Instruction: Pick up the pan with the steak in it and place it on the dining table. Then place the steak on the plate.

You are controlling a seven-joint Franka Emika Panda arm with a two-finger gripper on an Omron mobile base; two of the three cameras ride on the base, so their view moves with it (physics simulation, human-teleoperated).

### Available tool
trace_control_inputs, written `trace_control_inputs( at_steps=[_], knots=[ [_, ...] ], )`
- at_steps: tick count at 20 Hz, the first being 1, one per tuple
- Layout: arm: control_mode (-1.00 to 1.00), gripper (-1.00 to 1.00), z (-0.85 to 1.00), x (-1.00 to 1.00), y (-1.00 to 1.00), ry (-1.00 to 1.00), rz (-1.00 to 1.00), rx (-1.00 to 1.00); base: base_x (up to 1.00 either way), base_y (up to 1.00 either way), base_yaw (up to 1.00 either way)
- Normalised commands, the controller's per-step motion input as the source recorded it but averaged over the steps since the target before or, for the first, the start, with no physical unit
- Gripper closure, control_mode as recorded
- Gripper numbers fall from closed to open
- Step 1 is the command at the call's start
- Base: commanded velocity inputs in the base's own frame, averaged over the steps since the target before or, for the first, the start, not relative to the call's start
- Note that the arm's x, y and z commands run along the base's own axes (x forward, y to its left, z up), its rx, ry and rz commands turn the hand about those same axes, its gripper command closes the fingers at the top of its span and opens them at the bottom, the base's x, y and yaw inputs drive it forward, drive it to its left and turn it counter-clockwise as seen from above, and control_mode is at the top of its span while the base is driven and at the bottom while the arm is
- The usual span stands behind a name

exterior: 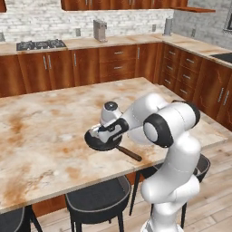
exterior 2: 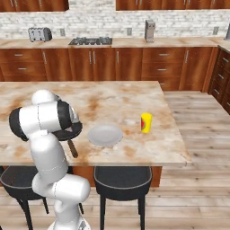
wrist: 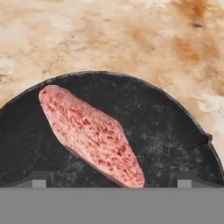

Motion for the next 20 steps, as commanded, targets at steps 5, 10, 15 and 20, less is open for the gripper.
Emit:
trace_control_inputs(
  at_steps=[5,10,15,20],
  knots=[
    [-1.0,-1.0,-0.23,0.17,0.01,0.01,0.0,0.0,0.0,0.0,0.0],
    [-1.0,-1.0,-0.39,0.01,0.05,0.04,0.0,0.0,0.0,0.0,0.0],
    [-1.0,-1.0,-0.25,0.09,0.01,0.0,0.0,0.0,0.0,0.0,0.0],
    [-1.0,-1.0,-0.05,0.34,0.0,0.03,0.0,0.0,0.0,0.0,0.0]
  ],
)
